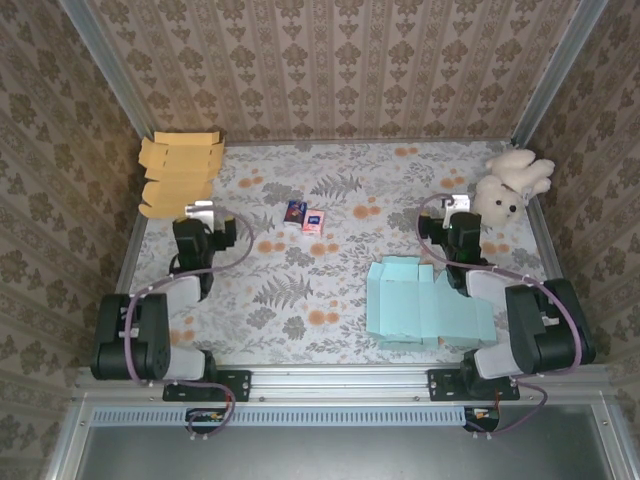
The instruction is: Fold the paper box
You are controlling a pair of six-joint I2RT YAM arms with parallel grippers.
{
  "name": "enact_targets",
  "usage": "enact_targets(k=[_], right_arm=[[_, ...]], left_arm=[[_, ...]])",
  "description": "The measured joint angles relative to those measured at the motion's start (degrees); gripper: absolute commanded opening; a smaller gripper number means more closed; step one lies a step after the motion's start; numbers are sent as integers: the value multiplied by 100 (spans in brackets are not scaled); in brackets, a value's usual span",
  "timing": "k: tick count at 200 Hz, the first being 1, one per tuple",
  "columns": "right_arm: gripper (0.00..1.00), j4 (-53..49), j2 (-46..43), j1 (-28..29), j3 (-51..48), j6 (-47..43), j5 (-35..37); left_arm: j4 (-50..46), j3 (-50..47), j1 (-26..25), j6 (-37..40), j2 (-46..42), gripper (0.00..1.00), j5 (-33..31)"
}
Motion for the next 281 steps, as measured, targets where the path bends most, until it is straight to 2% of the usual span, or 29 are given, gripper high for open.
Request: enact_targets(k=[35,67,87,109,124,159,216,281], right_arm=[[100,-1738,-675,861,918,669,741],[100,-3025,-1694,1711,1123,1467,1075],[100,-3738,-2039,2122,1132,1947,1067],[100,-4240,-2249,2905,1038,2293,1082],[99,-4461,-2347,3359,938,2522,1073],[100,-4625,-2435,4026,492,3040,953],[100,-5060,-2363,4216,-7,3591,400],[100,-5075,-2328,4216,-417,3901,-157]], left_arm=[[-1694,984,-31,-1344,-538,100,-79],[-2736,962,-229,-2586,-1213,100,168],[-2968,610,-754,-3071,-1593,100,332],[-3084,181,-1325,-3427,-1867,100,433],[-3130,-42,-1600,-3560,-2039,100,437],[-3042,-577,-2282,-3748,-2588,100,284],[-3027,-1314,-2741,-4009,-3484,100,39],[-3032,-1399,-3191,-4068,-3982,100,-452]])
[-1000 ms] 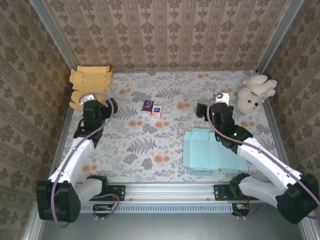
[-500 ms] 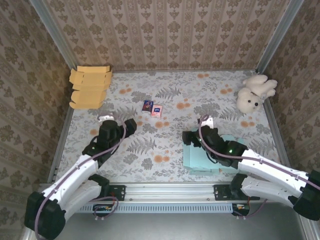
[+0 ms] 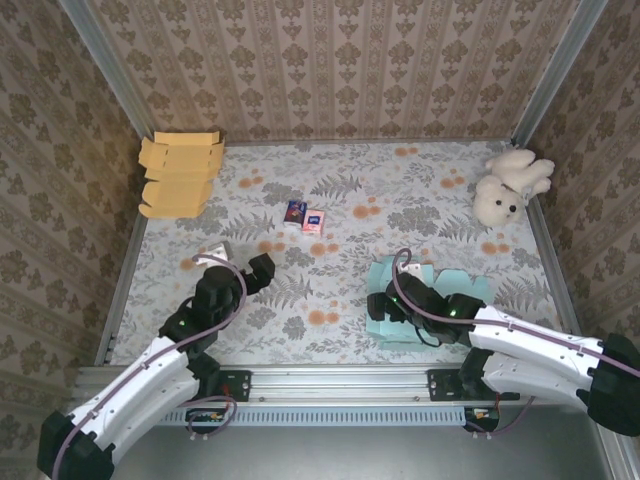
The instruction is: Fold the paper box
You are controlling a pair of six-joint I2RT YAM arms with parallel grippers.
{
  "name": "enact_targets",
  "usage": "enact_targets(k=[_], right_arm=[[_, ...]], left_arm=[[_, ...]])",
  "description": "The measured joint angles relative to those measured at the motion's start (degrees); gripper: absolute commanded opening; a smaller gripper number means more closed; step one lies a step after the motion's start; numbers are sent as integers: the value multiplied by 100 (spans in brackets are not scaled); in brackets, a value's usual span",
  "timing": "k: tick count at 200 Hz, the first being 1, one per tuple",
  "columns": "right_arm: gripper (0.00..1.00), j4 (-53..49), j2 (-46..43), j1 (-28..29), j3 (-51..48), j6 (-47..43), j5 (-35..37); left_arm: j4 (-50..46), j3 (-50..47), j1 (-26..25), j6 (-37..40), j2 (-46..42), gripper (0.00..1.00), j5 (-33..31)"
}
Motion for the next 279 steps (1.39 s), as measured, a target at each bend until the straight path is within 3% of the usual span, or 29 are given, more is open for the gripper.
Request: enact_targets(k=[54,165,279], right_arm=[[100,372,479,0,-22,98,-192],[100,1593,2594,-48,466,125,-221],[100,3097,4072,-1502,1615,909,-232]], left_arm=[[-35,0,-146,0,4,100,-247],[-42,0,-225,17,7,100,-428],[-39,2,-225,131,608,100,-505]])
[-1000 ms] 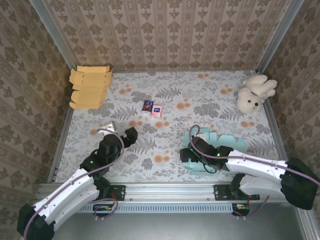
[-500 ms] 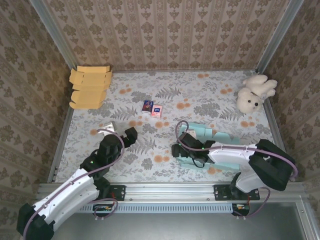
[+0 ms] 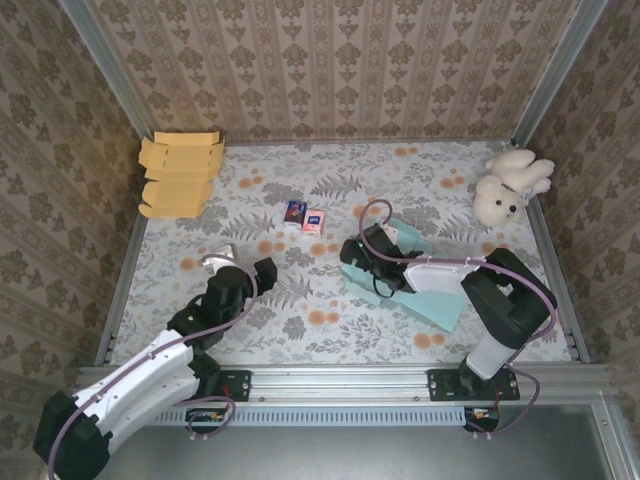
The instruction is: Fold the paper box
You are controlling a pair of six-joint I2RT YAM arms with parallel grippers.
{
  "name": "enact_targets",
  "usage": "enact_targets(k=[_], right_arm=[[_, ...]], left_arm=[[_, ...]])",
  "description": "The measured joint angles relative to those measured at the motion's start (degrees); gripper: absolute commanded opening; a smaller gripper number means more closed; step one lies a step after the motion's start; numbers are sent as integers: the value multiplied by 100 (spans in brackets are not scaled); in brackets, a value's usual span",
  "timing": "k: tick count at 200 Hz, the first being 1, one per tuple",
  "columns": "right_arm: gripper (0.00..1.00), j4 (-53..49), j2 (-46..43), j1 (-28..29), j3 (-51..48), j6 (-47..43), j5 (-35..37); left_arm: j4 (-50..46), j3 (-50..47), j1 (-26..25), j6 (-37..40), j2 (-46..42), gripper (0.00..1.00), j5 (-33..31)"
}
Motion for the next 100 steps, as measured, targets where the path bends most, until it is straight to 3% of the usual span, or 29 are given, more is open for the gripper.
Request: enact_targets(k=[44,100], right_arm=[[100,4,-94,-142,387,-46,22],[100,-313,-994,-138,260,-409,105]], left_arm=[[0,2,0,0,63,100,2],[0,2,-33,-2,63,100,2]])
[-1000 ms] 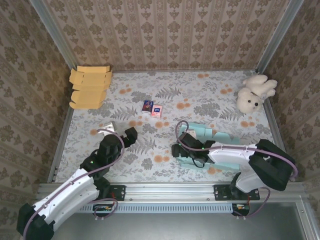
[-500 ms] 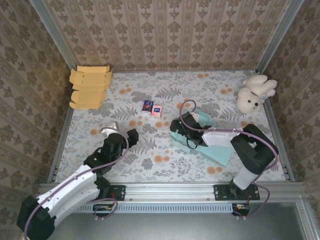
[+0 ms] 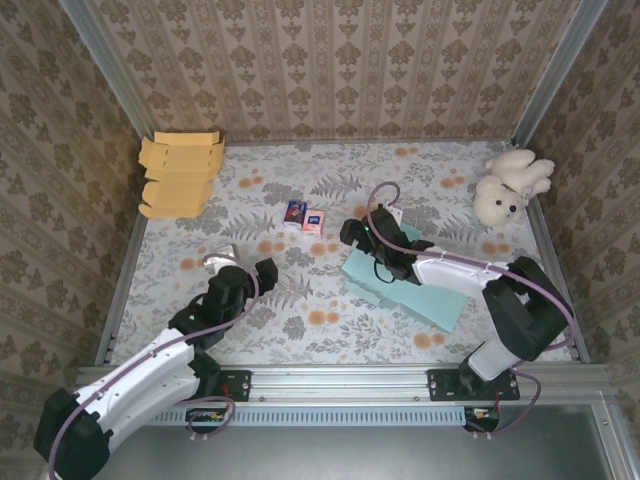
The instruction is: Fold the paper box
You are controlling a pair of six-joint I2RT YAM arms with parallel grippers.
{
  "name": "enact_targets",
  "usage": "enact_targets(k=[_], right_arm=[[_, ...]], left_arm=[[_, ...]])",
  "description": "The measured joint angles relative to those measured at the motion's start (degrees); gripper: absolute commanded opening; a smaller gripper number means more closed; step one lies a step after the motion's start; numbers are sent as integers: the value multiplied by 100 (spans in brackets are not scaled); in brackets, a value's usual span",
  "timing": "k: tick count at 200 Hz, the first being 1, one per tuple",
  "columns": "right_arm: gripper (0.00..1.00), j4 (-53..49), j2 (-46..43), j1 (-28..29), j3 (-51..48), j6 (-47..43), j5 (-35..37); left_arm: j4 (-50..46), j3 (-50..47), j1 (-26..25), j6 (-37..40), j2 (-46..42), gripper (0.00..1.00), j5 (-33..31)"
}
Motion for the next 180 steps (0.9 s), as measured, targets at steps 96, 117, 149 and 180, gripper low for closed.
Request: enact_targets(k=[96,117,149,180], right_arm=[[100,-986,-1252,17,-807,-446,284],[100,-1123,-1440,28,-1001,-378,295],[100,-1150,-1530,39,-1261,-192,284],[100,-1139,-1504,107,-1360,33,264]], left_arm=[[2,0,-33,0,0,100,-2],[2,0,-42,0,0,100,-4],[4,0,-42,0,0,100,-4],[7,0,-42,0,0,100,-4]])
